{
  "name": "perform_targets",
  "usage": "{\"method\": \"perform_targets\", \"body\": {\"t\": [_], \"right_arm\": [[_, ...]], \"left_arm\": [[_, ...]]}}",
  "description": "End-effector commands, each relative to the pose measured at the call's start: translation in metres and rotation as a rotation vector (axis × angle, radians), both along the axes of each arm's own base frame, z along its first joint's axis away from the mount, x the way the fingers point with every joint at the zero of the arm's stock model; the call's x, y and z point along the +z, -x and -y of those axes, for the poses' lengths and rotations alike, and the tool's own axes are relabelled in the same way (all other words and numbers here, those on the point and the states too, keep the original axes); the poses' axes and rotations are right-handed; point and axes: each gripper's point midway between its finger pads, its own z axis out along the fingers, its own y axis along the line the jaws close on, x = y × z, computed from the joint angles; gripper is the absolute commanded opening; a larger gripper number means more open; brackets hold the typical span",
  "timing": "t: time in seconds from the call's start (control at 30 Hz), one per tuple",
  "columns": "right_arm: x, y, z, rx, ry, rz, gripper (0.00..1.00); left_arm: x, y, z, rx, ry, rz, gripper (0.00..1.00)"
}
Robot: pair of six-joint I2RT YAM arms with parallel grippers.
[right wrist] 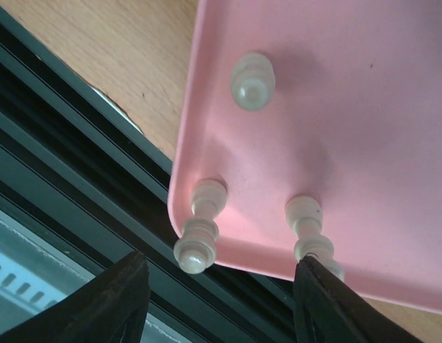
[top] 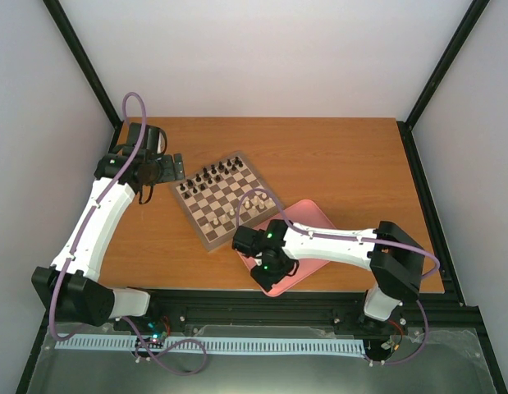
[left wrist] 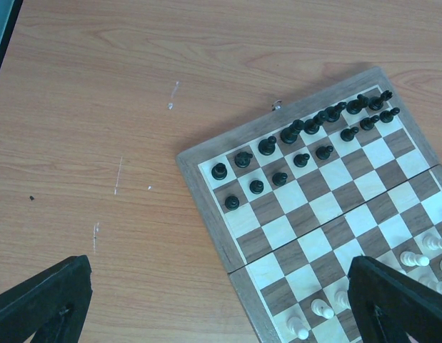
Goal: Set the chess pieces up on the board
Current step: Pick up the chess piece from the storage box.
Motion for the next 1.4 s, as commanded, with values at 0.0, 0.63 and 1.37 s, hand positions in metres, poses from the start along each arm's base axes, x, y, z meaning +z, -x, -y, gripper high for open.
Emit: {"method": "perform_targets", "body": {"t": [0.0,0.63,1.37], "right_arm": [[0.004,0.003,0.000,-0.011,-0.030,0.005,0.56],[-0.007,0.007,-0.009,0.071,-0.020,-0.044,0.51],[-0.019,0.011,-0.011,0.087,0.001,-0.080,0.20]], "left_arm": [[0.003,-0.002,-0.001,0.005,0.010,0.017,1.00],[0.000,-0.003,0.000,0.004,0.010,0.010,1.00],[-0.002,0.001,-0.001,0.005,0.009,0.010,1.00]]}}
